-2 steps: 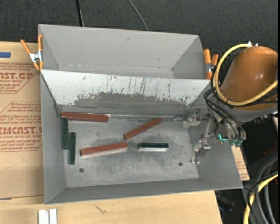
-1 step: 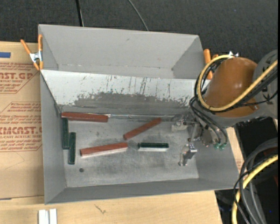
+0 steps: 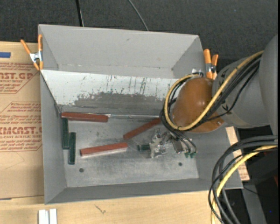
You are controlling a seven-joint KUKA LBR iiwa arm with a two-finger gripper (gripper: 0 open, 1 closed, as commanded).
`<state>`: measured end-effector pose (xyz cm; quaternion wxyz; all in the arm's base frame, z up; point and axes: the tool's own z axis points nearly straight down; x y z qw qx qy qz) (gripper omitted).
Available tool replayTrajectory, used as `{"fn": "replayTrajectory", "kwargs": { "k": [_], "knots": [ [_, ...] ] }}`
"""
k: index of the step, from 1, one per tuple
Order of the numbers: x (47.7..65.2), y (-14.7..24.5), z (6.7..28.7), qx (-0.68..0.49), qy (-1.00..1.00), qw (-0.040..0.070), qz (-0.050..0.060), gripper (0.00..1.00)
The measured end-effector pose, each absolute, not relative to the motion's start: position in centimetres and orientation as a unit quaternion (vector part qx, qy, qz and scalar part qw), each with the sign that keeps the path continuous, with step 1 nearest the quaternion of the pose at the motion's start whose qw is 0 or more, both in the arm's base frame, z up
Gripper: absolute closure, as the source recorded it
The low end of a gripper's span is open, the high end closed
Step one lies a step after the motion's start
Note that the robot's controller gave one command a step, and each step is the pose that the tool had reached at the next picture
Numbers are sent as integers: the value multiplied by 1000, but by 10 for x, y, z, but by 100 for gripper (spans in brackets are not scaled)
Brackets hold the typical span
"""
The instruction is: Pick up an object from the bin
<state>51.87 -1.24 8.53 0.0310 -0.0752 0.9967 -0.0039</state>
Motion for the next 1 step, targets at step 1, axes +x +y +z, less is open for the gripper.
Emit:
{"fn": "replayTrajectory", "kwargs": {
  "k": [1],
  "knots": [
    [506, -14, 78, -76, 997, 5, -3, 0]
  ]
}}
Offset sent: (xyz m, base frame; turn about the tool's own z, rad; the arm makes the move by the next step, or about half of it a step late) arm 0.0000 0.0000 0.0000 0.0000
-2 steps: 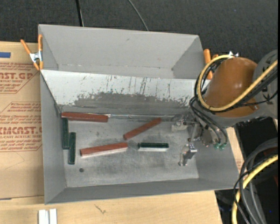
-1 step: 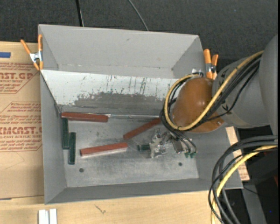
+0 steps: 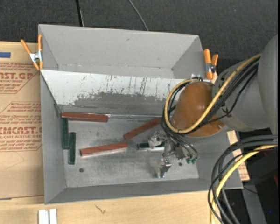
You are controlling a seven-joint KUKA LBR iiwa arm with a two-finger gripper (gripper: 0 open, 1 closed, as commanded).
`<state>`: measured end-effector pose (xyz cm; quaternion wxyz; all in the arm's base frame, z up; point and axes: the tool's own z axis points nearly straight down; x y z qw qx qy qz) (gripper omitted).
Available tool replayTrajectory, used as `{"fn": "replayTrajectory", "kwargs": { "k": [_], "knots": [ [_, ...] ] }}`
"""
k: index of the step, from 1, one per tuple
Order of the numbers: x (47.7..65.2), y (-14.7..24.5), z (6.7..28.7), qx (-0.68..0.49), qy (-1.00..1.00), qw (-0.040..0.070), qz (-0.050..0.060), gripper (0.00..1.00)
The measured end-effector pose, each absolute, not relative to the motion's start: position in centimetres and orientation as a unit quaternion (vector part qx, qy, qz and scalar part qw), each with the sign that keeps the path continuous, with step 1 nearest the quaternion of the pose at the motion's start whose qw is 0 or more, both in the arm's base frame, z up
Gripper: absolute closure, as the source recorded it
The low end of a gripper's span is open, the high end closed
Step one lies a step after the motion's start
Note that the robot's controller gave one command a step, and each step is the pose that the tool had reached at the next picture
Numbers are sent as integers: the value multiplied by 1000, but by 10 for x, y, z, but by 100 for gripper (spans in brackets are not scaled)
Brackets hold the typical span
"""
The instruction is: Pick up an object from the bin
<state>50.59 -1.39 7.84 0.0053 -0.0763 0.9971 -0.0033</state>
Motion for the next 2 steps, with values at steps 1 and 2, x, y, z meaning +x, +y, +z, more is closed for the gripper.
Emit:
{"fn": "replayTrajectory", "kwargs": {
  "k": [1, 2],
  "knots": [
    [506, -14, 78, -76, 997, 6, -3, 0],
    [533, -20, 87, -45, 999, -2, 1, 0]
  ]
}}
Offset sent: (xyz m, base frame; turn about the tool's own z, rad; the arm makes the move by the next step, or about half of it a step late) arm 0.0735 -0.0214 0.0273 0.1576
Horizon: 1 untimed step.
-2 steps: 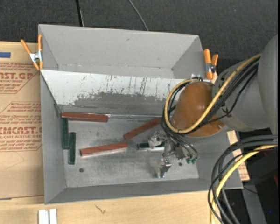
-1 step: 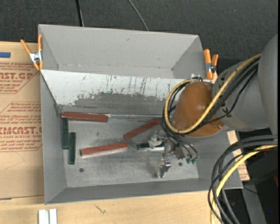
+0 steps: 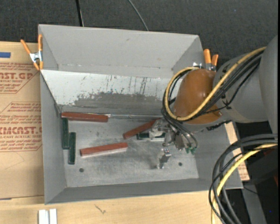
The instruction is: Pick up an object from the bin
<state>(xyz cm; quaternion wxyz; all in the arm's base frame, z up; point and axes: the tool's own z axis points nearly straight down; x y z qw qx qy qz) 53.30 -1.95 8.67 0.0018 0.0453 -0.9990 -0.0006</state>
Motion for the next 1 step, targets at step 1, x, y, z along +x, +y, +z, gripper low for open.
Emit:
{"fn": "replayTrajectory", "kwargs": {
  "k": [1],
  "knots": [
    [555, -19, 86, 69, -998, -5, 1, 0]
  ]
}}
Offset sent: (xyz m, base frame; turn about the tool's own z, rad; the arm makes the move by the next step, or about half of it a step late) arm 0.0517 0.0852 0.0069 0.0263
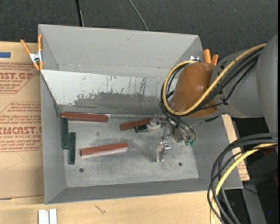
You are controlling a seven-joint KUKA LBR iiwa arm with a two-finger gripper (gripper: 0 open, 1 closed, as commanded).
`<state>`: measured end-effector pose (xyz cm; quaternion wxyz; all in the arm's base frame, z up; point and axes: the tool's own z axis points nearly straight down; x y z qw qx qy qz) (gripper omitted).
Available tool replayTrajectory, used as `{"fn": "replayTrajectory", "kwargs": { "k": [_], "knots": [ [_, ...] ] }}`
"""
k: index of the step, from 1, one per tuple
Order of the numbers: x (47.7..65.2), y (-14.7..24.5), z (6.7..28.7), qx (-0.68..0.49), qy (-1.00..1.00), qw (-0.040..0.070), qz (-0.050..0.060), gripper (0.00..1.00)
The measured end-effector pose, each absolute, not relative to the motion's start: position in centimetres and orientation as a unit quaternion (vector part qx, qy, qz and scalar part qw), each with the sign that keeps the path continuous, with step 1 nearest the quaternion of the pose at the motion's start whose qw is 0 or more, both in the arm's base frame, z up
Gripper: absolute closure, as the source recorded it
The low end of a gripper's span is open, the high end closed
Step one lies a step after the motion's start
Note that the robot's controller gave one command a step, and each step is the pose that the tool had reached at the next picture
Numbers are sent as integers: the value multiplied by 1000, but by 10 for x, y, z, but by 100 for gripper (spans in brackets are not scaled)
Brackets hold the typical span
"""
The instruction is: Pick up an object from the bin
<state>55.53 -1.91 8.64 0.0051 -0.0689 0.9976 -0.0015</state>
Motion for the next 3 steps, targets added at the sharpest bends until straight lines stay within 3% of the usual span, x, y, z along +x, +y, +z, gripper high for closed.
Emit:
{"fn": "replayTrajectory", "kwargs": {
  "k": [1, 2, 3],
  "knots": [
    [585, 67, 93, -33, 999, 1, 1, 100],
    [583, 67, 93, -33, 999, -4, 0, 0],
    [583, 67, 92, -33, 999, -4, 0, 0]
  ]
}}
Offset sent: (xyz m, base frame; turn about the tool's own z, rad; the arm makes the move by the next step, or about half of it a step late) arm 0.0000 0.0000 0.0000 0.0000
